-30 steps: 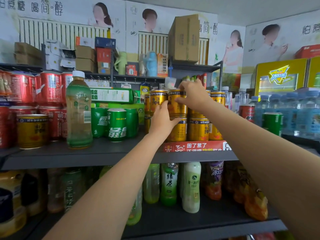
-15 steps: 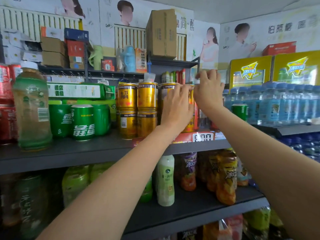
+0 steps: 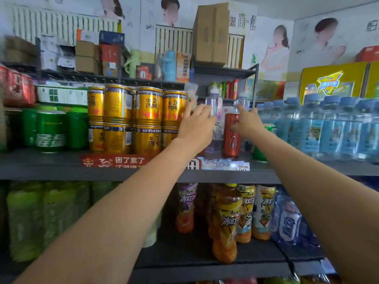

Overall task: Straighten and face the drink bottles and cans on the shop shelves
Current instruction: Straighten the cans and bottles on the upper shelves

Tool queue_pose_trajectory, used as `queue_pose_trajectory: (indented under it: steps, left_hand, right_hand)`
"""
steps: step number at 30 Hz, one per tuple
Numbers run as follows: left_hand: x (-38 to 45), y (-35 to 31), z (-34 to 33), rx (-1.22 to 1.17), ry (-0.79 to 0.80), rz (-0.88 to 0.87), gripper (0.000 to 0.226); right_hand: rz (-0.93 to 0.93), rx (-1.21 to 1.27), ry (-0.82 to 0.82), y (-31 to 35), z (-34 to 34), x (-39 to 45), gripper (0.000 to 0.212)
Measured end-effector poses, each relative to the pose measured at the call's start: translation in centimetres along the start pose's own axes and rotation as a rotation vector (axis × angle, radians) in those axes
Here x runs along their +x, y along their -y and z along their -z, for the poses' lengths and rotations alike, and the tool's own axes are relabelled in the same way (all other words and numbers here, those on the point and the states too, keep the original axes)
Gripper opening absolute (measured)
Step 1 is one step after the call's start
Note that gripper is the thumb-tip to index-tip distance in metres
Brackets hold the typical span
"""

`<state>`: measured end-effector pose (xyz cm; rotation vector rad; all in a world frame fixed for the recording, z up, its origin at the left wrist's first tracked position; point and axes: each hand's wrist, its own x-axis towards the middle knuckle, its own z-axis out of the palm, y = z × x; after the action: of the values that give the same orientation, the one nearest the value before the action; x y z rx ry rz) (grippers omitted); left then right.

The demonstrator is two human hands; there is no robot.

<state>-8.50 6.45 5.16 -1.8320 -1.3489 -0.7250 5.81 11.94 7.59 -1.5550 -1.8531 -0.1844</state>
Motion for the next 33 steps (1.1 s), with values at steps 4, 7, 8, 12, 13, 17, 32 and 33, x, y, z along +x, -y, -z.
queue_pose_trajectory:
  steps: [4, 7, 8, 12, 13, 17, 32, 33]
  left_hand:
    - [0.5, 0.0, 0.2, 0.105, 0.022, 0.036, 0.054]
    - [0.5, 0.2, 0.8, 0.154, 0.030, 0.042, 0.055]
    - [0.5, 0.2, 0.9, 0.177, 0.041, 0.037, 0.056]
    - [0.7, 0.7, 0.8, 0.252, 0.059, 0.020, 0.057]
    - [0.8, 0.9, 0.7, 0.264, 0.061, 0.016, 0.057]
    - [1.1, 1.1, 0.3, 0.312, 0.094, -0.014, 0.057]
    - [4.6, -0.6, 0.2, 0.385, 0.120, 0.105, 0.055]
    - [4.8, -0.6, 0.4, 0.385, 0.153, 0.081, 0.050]
  right_hand:
    - [0.059, 0.057, 0.062, -0.3, -1.2, 0.9, 0.068]
    - [0.031, 0.081, 0.068, -0.4, -2.0, 1.5, 0.071]
    - [0.008, 0.085, 0.049, -0.4, -2.3, 1.6, 0.073]
    - [-0.080, 0.149, -0.033, -0.5, -3.0, 2.1, 0.079]
    - [-0.088, 0.151, -0.028, -0.6, -3.1, 2.5, 0.080]
    - [-0.104, 0.273, -0.019, -1.3, -3.1, 3.8, 0.060]
    - [0.199, 0.490, 0.269, 3.7, -1.3, 3.1, 0.058]
    - [0.229, 0.491, 0.300, 3.6, -1.4, 3.3, 0.057]
